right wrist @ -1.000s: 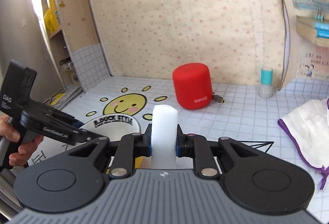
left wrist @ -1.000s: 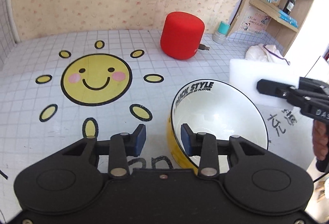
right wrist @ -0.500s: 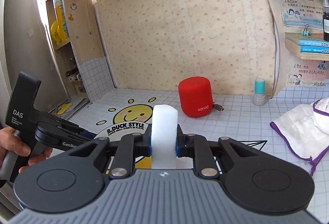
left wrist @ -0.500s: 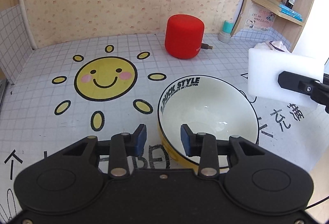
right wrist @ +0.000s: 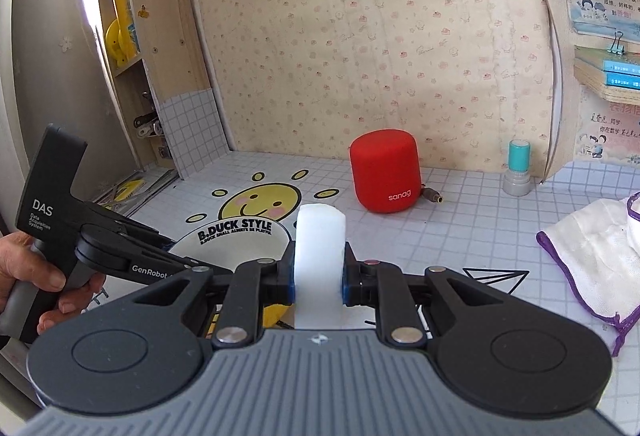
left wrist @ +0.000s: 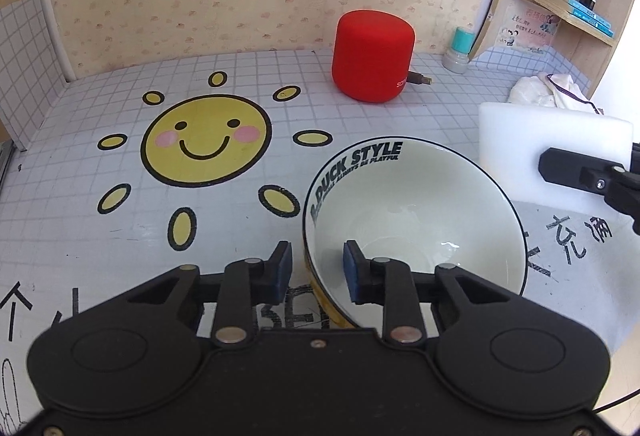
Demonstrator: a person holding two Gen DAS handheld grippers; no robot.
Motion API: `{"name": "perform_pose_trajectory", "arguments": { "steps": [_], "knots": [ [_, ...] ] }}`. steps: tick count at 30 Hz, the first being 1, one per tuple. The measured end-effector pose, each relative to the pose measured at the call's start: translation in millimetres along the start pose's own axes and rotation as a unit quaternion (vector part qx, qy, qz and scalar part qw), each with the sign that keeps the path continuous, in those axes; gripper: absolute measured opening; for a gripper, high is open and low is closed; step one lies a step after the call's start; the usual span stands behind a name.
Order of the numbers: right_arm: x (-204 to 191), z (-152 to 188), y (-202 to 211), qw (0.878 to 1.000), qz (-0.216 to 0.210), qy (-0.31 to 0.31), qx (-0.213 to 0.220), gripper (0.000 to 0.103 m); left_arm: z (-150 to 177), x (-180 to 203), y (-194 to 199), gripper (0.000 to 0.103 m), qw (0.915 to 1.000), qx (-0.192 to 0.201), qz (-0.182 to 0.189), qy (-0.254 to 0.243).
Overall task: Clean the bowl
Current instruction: 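Lower the open left gripper onto the white bowl's rim and close it, then bring the white sponge to the bowl rim with the right gripper while the left gripper holds the bowl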
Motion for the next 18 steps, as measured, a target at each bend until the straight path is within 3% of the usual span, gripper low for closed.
{"name": "perform_pose_trajectory", "arguments": {
  "steps": [11,18],
  "knots": [
    [2.5,-2.9,-6.8,1.000,-0.015,0.009,0.001,0.021,6.9,13.8,3.7,0.020,0.9982,0.011,-0.051,0.030],
    [9.9,-6.9,-12.8,0.999,-0.026,0.023,0.005,0.021,7.5,15.8,2.2,0.020,0.9968,0.023,-0.060,0.048]
  ]
}}
Point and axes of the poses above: each gripper's, at about its wrist camera, not at the fingertips, and y roughly against the way its jaws point, x to its right, z to its underside, the point moved 3 cm from there along -y, roughly the way its jaws point, and after that the axes turned 6 degrees about z, right-handed, at the moved point
